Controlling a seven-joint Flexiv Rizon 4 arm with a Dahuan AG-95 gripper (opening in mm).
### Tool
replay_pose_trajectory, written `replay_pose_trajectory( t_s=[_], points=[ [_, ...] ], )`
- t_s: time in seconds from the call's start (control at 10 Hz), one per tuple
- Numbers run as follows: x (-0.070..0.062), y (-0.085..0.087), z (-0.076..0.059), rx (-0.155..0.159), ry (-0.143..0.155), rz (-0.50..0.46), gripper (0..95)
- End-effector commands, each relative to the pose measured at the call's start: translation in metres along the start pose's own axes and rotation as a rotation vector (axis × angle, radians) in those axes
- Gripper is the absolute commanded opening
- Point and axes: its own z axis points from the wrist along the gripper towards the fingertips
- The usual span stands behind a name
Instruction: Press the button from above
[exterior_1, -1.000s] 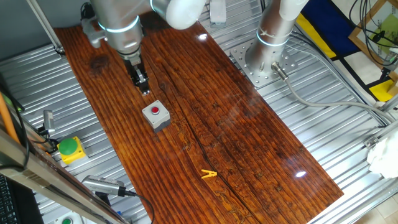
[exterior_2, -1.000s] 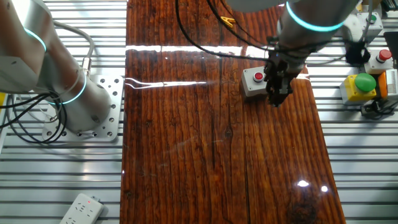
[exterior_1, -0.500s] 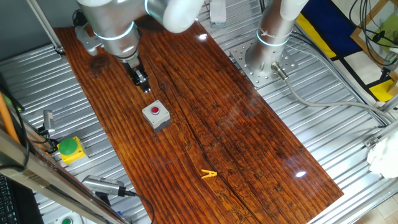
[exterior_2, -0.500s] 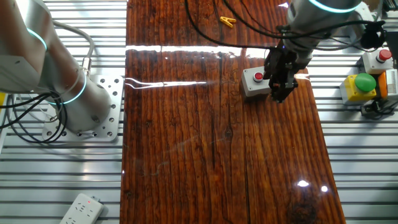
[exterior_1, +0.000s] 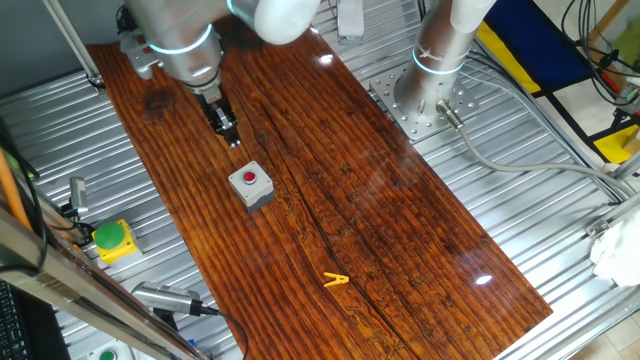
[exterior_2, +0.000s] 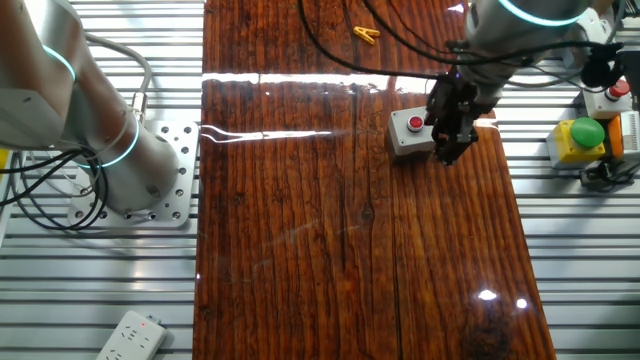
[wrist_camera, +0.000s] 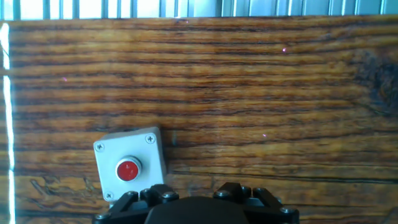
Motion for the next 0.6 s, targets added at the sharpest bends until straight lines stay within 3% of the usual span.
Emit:
replay_pose_trajectory(
  t_s=[0.1, 0.4, 0.5, 0.6],
  points=[
    [-0.0013, 0.0005, 0.0000, 0.020, -0.011, -0.019, 38.0],
    [-0.0013, 0.0005, 0.0000, 0.008, -0.027, -0.067, 38.0],
    [-0.0013, 0.0005, 0.0000, 0.005, -0.030, -0.071, 57.0],
    [-0.0013, 0.0005, 0.0000, 0.005, -0.033, -0.071, 57.0]
  ],
)
